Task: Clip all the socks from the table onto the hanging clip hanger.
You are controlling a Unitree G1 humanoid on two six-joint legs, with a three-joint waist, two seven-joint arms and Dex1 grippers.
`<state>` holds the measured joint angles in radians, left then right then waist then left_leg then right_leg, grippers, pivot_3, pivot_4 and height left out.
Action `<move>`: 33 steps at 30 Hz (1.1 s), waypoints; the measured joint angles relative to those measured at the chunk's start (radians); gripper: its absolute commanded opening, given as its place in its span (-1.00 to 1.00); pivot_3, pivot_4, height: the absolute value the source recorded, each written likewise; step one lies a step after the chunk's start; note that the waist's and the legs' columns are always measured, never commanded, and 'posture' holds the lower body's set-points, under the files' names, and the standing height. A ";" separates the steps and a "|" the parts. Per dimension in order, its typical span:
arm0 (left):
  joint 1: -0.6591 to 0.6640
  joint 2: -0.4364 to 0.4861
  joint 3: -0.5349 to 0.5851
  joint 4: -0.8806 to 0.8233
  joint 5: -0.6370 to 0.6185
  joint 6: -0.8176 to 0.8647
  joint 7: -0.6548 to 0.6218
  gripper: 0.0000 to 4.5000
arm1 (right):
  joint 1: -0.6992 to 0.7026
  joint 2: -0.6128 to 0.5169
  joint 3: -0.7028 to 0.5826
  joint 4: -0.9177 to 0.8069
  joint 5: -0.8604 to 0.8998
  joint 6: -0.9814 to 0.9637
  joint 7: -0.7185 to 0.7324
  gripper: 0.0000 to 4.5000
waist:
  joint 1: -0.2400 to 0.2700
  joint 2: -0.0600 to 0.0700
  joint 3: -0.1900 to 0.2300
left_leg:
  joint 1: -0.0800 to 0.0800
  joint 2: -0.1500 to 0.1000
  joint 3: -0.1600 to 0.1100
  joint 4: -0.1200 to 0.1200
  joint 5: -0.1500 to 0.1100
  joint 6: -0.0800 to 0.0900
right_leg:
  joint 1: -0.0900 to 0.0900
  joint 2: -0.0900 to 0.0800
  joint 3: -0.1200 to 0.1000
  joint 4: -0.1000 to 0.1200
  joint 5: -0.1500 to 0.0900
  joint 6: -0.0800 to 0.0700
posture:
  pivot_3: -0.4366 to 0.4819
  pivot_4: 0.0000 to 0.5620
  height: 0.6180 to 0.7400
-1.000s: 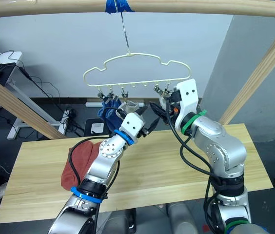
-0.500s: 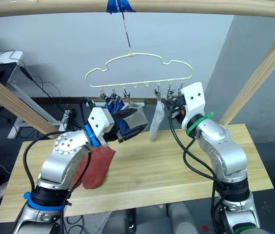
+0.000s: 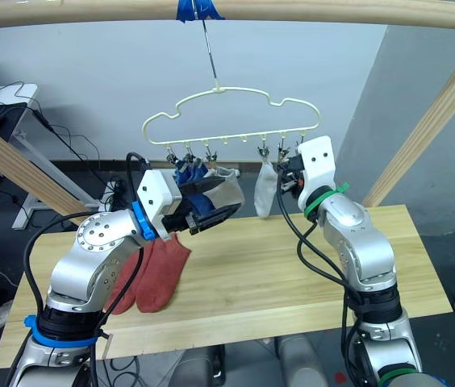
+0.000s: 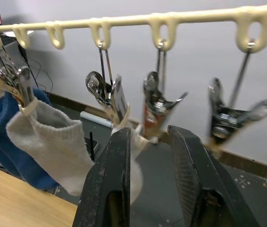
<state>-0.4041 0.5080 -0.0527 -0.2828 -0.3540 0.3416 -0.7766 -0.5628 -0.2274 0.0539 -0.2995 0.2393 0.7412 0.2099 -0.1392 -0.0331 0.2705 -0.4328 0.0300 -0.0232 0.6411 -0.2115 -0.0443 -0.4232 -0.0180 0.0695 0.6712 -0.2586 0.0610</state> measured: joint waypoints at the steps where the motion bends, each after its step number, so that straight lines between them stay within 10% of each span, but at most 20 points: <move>1: 0.000 0.000 0.000 0.001 0.002 -0.002 0.000 0.43 | 0.000 0.003 0.000 0.004 -0.003 -0.004 0.000 -0.20 | 0.000 0.000 0.000 | 0.000 0.000 0.000 0.000 0.000 0.000 | 0.000 0.000 0.000 0.000 0.000 0.000 | -0.42 -0.16 1.00; 4: 0.000 0.000 -0.001 0.010 0.008 -0.013 -0.001 0.43 | 0.000 0.008 0.000 0.020 -0.018 -0.016 -0.003 0.24 | 0.000 0.000 0.000 | 0.000 0.000 0.000 0.000 0.000 0.000 | 0.000 0.000 0.000 0.001 0.000 0.000 | -0.42 -0.16 1.00; 19: 0.000 -0.001 -0.002 0.019 0.025 -0.040 -0.001 0.43 | -0.022 0.027 0.009 0.083 -0.061 -0.076 -0.005 0.24 | -0.001 0.000 0.000 | 0.000 0.000 0.000 0.001 0.000 0.000 | 0.000 0.000 0.000 0.001 0.003 -0.005 | -0.41 -0.18 1.00; 24: 0.000 -0.002 -0.009 0.019 0.026 -0.040 -0.001 0.43 | -0.050 0.058 0.008 0.107 -0.062 -0.090 -0.018 -0.28 | 0.000 0.000 0.000 | 0.000 0.000 0.000 0.001 0.000 0.000 | 0.000 0.000 0.000 0.002 0.003 -0.005 | -0.41 -0.18 1.00; 33: -0.002 -0.002 -0.010 0.019 0.027 -0.039 0.001 0.43 | -0.067 0.092 0.004 0.124 -0.063 -0.097 -0.043 -0.28 | 0.000 0.000 0.000 | 0.000 0.000 0.000 0.002 0.000 0.000 | 0.000 0.000 0.000 0.003 0.003 -0.005 | -0.41 -0.19 1.00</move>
<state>-0.4057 0.5064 -0.0629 -0.2637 -0.3273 0.3023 -0.7757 -0.6300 -0.1354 0.0583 -0.1756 0.1767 0.6441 0.1670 -0.1394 -0.0331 0.2705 -0.4327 0.0299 -0.0235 0.6429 -0.2115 -0.0443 -0.4232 -0.0180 0.0693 0.6739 -0.2557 0.0563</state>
